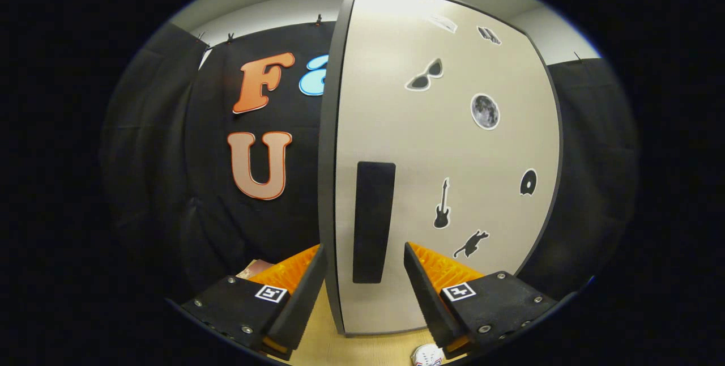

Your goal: Open the shoe cabinet door, grab the shoes and put them into the shoe cabinet, then close the shoe cabinet door.

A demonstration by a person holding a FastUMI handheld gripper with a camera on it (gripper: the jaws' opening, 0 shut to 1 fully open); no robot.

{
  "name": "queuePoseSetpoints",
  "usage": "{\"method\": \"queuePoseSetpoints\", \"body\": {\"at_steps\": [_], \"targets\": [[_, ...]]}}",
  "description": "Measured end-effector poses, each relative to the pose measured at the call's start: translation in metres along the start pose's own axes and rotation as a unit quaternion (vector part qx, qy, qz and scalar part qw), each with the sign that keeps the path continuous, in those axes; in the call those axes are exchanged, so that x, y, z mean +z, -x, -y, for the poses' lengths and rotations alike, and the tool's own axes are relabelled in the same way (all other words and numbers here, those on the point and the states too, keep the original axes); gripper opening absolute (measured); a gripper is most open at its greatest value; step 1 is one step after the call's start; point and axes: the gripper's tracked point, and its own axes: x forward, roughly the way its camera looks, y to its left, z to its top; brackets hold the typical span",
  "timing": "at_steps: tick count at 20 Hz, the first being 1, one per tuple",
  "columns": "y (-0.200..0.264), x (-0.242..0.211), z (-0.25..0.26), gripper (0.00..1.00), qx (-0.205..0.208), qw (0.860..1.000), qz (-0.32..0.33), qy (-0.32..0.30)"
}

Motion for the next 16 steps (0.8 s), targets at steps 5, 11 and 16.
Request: {"method": "queuePoseSetpoints", "body": {"at_steps": [5, 11, 16], "targets": [[-0.011, -0.003, -0.002, 0.36, 0.011, 0.999, -0.004, -0.043], [0.044, -0.001, 0.004, 0.27, 0.054, 0.998, 0.015, -0.032], [0.119, -0.012, 0.061, 0.24, 0.04, 0.999, 0.02, -0.029]]}}
